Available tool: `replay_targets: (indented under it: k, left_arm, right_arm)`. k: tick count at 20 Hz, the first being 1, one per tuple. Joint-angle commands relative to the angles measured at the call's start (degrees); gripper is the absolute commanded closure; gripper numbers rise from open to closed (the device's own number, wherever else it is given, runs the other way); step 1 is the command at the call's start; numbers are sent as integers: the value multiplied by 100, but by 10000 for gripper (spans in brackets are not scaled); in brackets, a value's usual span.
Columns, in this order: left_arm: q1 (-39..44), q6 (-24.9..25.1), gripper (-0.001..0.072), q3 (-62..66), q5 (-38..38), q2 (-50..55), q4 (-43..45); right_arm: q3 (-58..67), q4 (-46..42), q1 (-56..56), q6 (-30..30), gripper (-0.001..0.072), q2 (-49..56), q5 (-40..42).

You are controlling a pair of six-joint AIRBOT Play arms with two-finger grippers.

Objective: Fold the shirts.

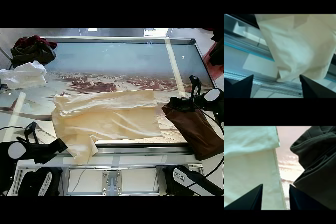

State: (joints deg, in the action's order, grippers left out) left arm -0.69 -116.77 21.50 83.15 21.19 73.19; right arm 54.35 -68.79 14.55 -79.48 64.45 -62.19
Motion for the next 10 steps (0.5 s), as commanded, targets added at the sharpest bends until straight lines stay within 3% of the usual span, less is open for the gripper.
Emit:
replay_targets:
  k: [1,10]
  left_arm:
    - [-4,22,66,-116,-179,485,-361]
    - [0,719,66,-114,-1056,2363,-660]
  right_arm:
    - [-22,177,7,203,321,-13,146]
    - [-22,330,7,348,322,-15,337]
